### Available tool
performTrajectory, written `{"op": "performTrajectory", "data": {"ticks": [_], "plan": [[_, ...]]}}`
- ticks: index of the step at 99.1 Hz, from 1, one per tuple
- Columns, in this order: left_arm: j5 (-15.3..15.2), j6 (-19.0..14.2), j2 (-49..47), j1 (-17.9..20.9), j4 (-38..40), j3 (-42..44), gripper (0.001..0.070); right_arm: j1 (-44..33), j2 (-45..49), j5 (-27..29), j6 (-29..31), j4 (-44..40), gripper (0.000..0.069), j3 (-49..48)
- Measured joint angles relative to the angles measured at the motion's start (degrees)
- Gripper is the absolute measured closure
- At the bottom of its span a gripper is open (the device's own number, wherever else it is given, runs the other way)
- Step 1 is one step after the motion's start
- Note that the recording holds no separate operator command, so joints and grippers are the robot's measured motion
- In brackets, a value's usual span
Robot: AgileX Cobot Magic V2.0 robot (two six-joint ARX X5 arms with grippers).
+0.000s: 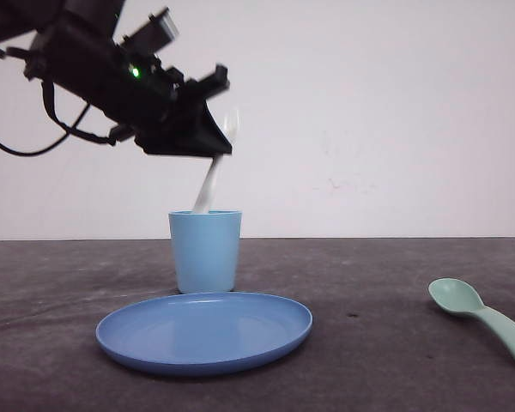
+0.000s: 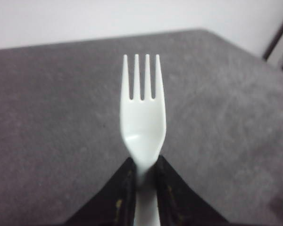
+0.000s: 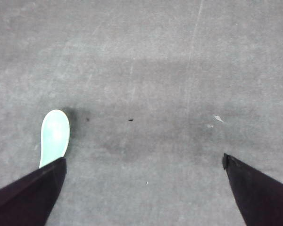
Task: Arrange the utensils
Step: 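Lift the fork with the left gripper and drop it into the blue cup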
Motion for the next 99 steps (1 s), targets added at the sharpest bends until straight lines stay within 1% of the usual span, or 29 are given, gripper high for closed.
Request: {"op": "performTrajectory", "data": {"ticks": [22,55,61,65,69,79,82,89,99], "plan": [[-0.02,3.26,2.12,-0.17,0.15,0.00,0.0674,0.00,0.00,0.02,0.00,0.02,0.0011,0.00],[-0.02,4.35,3.69,-0.17,0.15,0.00,0.0674,0.00,0.00,0.02,-0.22,0.00,0.0011,0.00],[-0.02,4.35,3.69,-0.17,0.20,0.00,0.0662,0.00,0.00,0.00,-0.44,0.00,0.0011,0.00],[-0.04,4.35,3.69,-0.17,0.20,0.00,0.0638,0.00,0.00,0.00,-0.52,0.00,0.0011,0.00],[-0.02,4.35,3.69,-0.17,0.20,0.00,0.0596,0.00,0.00,-0.02,-0.55,0.00,0.0011,0.00],[-0.02,4.35,3.69,-0.17,0.20,0.00,0.0443,0.00,0.00,-0.15,-0.55,0.00,0.0011,0.00],[-0.02,4.33,3.67,-0.17,0.11,0.00,0.0408,0.00,0.00,-0.42,-0.55,0.00,0.0011,0.00],[-0.04,4.33,3.30,-0.17,-0.79,0.00,0.0370,0.00,0.00,-1.79,-0.50,0.00,0.0011,0.00],[-0.11,4.33,0.94,-0.17,-3.50,0.00,0.0354,0.07,0.04,-4.59,-0.26,0.07,0.0011,0.00]]}}
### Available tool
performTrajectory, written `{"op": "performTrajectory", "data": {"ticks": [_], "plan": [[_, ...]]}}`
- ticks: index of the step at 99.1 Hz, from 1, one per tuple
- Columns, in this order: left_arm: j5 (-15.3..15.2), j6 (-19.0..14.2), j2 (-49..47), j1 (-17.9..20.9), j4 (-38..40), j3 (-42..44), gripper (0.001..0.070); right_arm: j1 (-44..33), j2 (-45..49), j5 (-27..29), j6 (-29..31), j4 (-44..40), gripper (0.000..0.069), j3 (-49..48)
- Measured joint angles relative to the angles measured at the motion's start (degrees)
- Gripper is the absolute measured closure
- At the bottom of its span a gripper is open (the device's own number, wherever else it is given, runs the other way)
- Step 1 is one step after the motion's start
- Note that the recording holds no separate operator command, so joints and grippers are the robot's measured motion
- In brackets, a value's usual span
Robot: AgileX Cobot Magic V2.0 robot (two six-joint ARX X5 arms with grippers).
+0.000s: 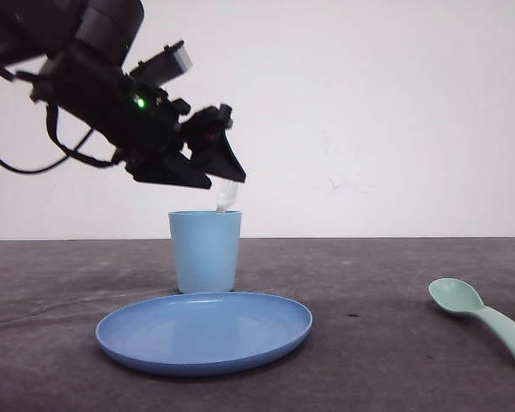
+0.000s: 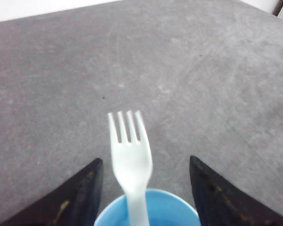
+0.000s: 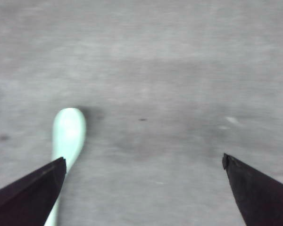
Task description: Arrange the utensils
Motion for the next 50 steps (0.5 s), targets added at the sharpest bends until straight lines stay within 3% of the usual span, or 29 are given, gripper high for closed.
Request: {"op": "performTrajectory", "data": {"ticks": [24,50], "plan": [[-0.90,-2.12,-12.61,1.31,-8.63,0.00,0.0352,2.60,3.78,-6.45,1.29,0.02,0.0022,0.00],[-2.95,-5.11,-28.20,7.37,-27.04,0.00,0.0352,7.56,11.98,-9.20,2.34,3.76,0.0053,0.00]]}}
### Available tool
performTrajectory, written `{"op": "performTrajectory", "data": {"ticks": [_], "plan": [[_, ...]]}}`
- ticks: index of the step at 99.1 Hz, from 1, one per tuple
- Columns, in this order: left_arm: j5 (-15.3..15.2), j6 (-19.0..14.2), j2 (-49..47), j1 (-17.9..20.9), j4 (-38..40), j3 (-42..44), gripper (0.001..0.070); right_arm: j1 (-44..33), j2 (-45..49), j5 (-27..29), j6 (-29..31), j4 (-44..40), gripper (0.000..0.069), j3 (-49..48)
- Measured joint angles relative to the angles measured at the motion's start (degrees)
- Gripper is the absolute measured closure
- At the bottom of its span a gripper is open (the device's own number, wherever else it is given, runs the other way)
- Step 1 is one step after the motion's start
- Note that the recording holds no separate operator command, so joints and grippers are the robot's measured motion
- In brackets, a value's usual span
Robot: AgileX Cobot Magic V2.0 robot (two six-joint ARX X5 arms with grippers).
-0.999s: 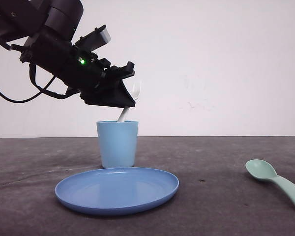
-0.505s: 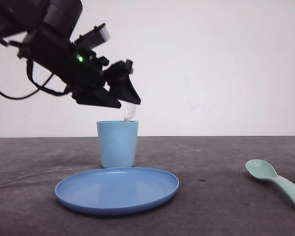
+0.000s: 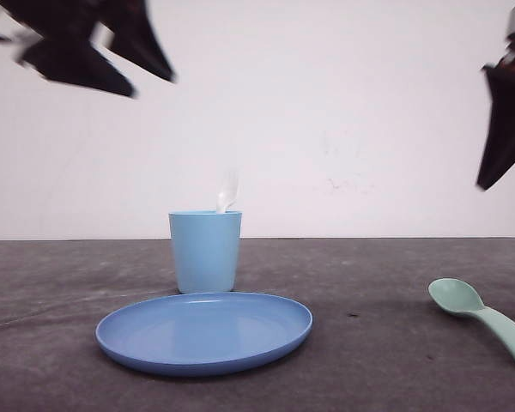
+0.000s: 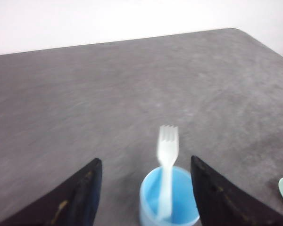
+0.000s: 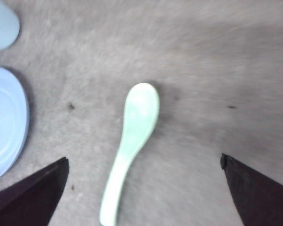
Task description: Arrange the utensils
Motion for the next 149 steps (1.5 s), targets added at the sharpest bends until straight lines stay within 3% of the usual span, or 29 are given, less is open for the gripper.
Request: {"op": "performTrajectory", "data": {"ticks": [23,41,72,80,97,111,132,149], "plan": [[-0.20,-0.63,-11.37,8.24,-15.96,0.00,0.0352,3.63,8.37,-0.02,0.74,6.51,0.0101,0.00],[-0.26,-0.39,-16.79,13.38,-24.24,0.00,0.0352,5.01,13.86,-0.02,1.16,10.38,0.0122,0.00],[-0.39,0.74,-20.13,15.58,-27.74,0.00,0.0352,7.17,19.63,0.00,1.49,14.58,0.0159,0.00],[-0.39,0.85,-20.13,15.58,-27.80,0.00,0.0352,7.67,20.22,0.44,1.51,14.97,0.0230,0.09],[-0.39,0.85,-20.13,15.58,-28.76,0.00,0.0352,8.22,20.85,1.16,1.51,15.32,0.0503,0.11],[-0.39,0.85,-20.13,15.58,-29.00,0.00,0.0352,8.22,20.85,3.13,1.53,15.32,0.0635,0.11],[-0.39,0.85,-20.13,15.58,-29.00,0.00,0.0352,8.28,20.85,2.82,1.60,16.39,0.0669,0.11],[-0.39,0.85,-20.13,15.58,-29.00,0.00,0.0352,8.61,20.85,-4.94,3.19,20.46,0.0669,1.75]]}}
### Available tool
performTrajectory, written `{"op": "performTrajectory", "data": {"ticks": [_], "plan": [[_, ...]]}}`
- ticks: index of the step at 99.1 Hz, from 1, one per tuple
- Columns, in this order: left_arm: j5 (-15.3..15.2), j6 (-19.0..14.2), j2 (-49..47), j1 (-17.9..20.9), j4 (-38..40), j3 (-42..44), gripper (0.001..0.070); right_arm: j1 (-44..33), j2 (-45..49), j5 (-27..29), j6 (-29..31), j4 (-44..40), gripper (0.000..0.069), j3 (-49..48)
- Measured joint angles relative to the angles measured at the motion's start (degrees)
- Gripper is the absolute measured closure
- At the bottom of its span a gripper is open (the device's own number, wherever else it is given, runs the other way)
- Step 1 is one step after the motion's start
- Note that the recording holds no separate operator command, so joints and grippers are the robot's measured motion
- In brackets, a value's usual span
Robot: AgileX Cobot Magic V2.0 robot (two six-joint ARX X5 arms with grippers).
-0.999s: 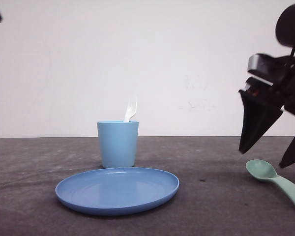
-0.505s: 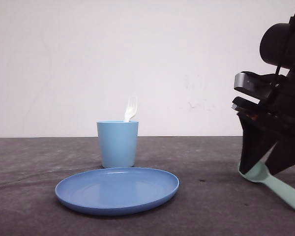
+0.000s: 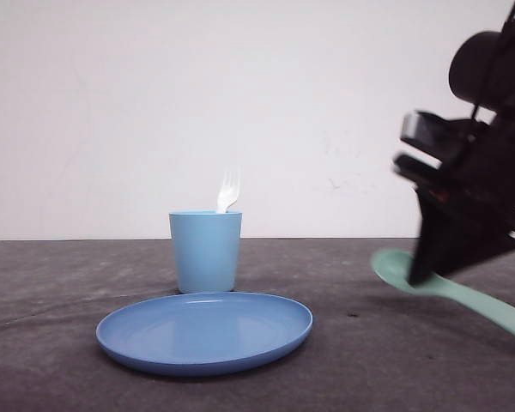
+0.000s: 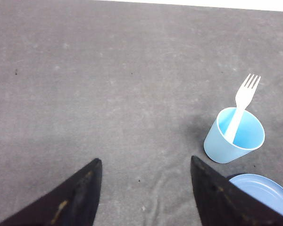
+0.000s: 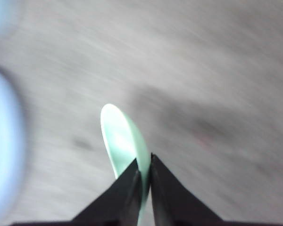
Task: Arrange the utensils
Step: 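Lift the green spoon with the right gripper and drop it into the cup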
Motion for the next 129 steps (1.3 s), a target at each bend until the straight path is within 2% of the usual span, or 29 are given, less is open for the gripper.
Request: {"op": "performTrajectory", "data": {"ticks": [17,39,49,65,76,86,104,129], "plan": [[0.00,0.00,0.00,0.00,0.00,0.00,0.0352,2.16,0.00,-6.73,2.89,5.68,0.0669,5.88],[0.00,0.00,0.00,0.00,0.02,0.00,0.0352,6.93,-0.02,-7.69,6.80,18.27,0.0669,9.66],[0.00,0.00,0.00,0.00,0.00,0.00,0.0352,9.40,-0.02,-5.79,7.82,25.62,0.0669,9.66],[0.00,0.00,0.00,0.00,0.00,0.00,0.0352,13.79,-0.02,1.81,7.67,34.27,0.0669,9.66],[0.00,0.00,0.00,0.00,0.00,0.00,0.0352,16.48,0.00,7.15,5.40,39.19,0.0669,9.66],[0.00,0.00,0.00,0.00,0.00,0.00,0.0352,18.58,0.50,9.35,1.51,45.37,0.0669,9.66],[0.00,0.00,0.00,0.00,0.00,0.00,0.0352,21.07,4.33,9.70,-6.12,54.99,0.0669,9.68],[0.00,0.02,0.00,0.00,0.00,0.00,0.0352,22.01,11.96,9.79,-11.82,59.71,0.0669,9.86]]}}
